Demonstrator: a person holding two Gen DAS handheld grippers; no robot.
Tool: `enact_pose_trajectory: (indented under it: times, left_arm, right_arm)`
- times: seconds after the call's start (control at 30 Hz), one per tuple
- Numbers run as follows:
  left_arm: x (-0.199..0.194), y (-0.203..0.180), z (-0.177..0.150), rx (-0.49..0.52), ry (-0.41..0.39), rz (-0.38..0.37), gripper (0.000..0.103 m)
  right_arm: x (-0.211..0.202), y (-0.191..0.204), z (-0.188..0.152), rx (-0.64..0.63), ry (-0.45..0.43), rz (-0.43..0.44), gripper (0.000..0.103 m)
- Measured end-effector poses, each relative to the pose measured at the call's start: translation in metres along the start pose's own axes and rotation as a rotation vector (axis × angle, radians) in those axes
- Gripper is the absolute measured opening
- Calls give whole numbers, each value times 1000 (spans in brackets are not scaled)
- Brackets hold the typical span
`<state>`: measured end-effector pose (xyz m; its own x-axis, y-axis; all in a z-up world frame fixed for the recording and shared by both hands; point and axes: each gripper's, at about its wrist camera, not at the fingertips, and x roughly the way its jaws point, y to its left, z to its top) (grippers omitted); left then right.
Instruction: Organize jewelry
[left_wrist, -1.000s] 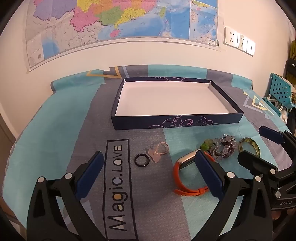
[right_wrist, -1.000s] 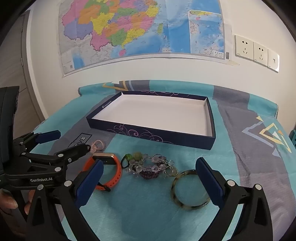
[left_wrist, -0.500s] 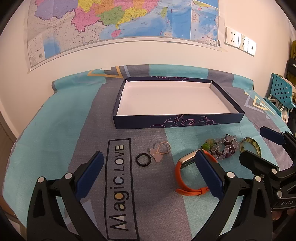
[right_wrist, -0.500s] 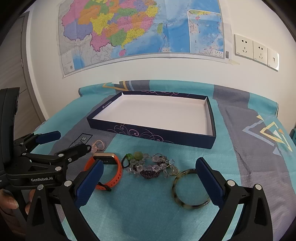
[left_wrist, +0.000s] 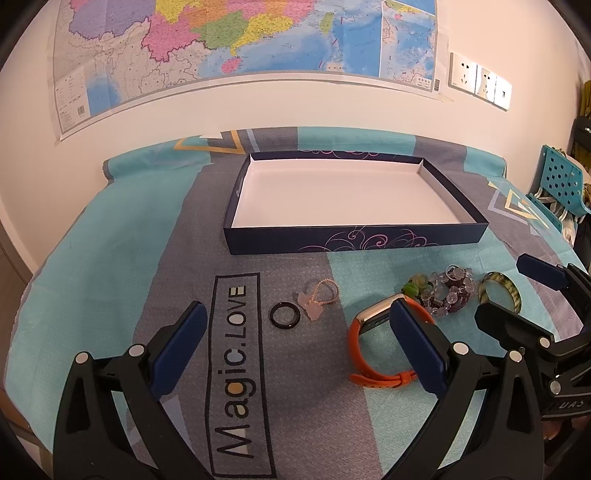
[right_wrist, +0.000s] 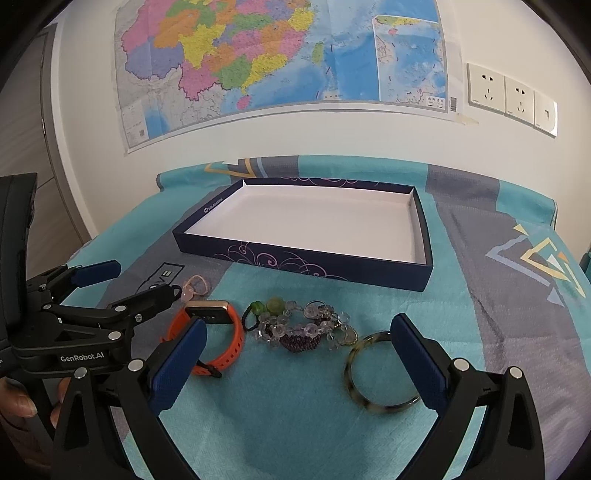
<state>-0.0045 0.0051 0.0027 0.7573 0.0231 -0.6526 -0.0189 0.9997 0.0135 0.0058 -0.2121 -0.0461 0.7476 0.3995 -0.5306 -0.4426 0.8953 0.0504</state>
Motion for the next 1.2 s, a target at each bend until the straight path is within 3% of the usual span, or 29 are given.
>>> enact_pose_trajectory:
  times: [1.2]
  left_arm:
    - [5, -6, -8, -5, 18, -1, 97]
  right_arm:
    - [3, -2, -3, 17, 6, 4, 96]
